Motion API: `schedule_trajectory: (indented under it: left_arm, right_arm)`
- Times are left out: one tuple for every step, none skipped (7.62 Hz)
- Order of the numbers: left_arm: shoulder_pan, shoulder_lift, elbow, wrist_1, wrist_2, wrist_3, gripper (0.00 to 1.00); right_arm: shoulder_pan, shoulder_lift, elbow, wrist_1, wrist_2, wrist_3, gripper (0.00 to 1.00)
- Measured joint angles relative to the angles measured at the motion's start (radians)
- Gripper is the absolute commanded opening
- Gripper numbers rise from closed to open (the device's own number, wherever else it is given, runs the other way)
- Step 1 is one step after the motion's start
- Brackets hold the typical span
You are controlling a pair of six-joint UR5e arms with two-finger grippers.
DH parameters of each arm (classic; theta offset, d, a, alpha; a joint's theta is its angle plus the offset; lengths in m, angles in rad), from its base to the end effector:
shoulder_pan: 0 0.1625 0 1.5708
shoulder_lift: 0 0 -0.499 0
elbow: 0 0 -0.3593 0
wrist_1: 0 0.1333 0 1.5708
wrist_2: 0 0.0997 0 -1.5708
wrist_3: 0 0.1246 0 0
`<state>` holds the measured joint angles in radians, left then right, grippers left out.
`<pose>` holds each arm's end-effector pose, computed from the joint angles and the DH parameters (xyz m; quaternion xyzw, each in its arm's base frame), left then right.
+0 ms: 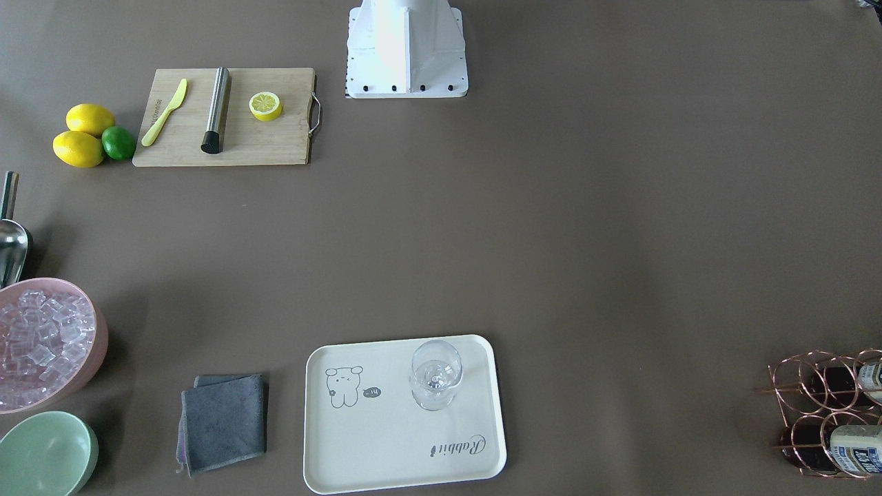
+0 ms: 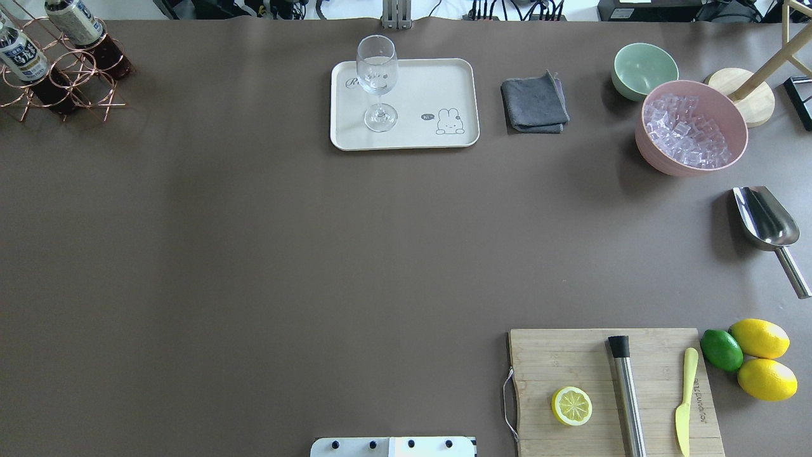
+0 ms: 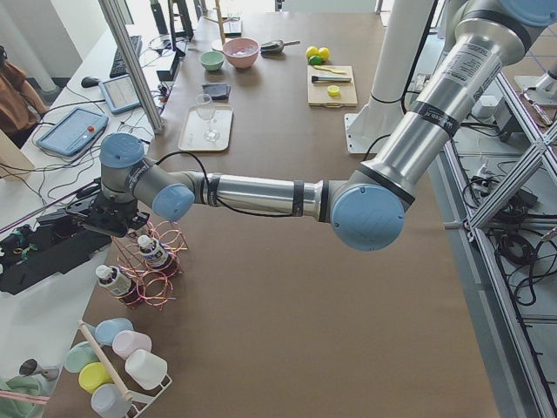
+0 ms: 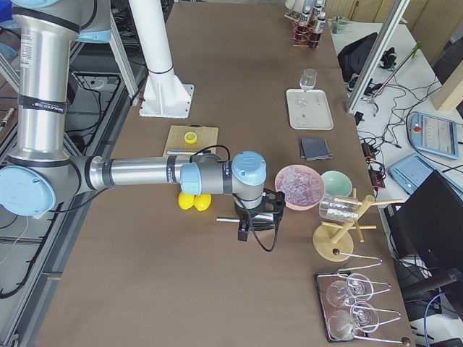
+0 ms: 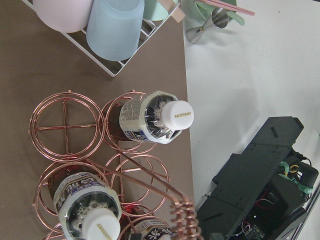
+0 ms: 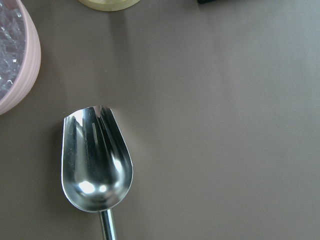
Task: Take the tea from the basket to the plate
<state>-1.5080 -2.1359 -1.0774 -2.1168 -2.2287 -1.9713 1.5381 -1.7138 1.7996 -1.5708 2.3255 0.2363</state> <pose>-0.0091 -0.7660 0.5808 -0.1105 0.4065 -0.6788 0.6014 0.0350 -0.3953 0.7075 -0.0099 -0.3701 0.0787 0.9256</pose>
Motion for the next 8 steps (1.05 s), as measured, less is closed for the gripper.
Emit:
schedule_trajectory:
  left_arm:
    - [0.000, -0.001, 0.000, 0.000, 0.000, 0.000, 0.00]
    - [0.000, -0.003, 0.001, 0.001, 0.001, 0.000, 0.00]
    - [-0.003, -0.009, 0.000, 0.006, 0.001, 0.002, 0.00]
    - [-0.017, -0.018, -0.003, 0.019, -0.003, 0.008, 0.00]
    - [-0.036, -0.024, -0.021, 0.061, -0.023, 0.021, 0.00]
    - [-0.050, -0.027, -0.067, 0.140, -0.045, 0.041, 0.00]
    - [-0.062, -0.023, -0.134, 0.240, -0.060, 0.055, 0.00]
    - [-0.076, -0.011, -0.209, 0.336, -0.077, 0.062, 0.00]
  right_arm:
    - [0.000, 0.000, 0.000, 0.000, 0.000, 0.000, 1.00]
    - [0.000, 0.000, 0.000, 0.000, 0.000, 0.000, 1.00]
    - [0.000, 0.000, 0.001, 0.000, 0.000, 0.000, 1.00]
    - [0.001, 0.001, 0.001, 0.000, 0.000, 0.000, 1.00]
    - [0.001, 0.001, 0.001, 0.000, 0.000, -0.001, 1.00]
    - [0.002, 0.002, 0.001, 0.000, 0.000, -0.001, 1.00]
    - [0.002, 0.002, 0.001, 0.000, 0.001, -0.001, 1.00]
    - [0.003, 0.001, 0.001, 0.000, 0.001, -0.002, 1.00]
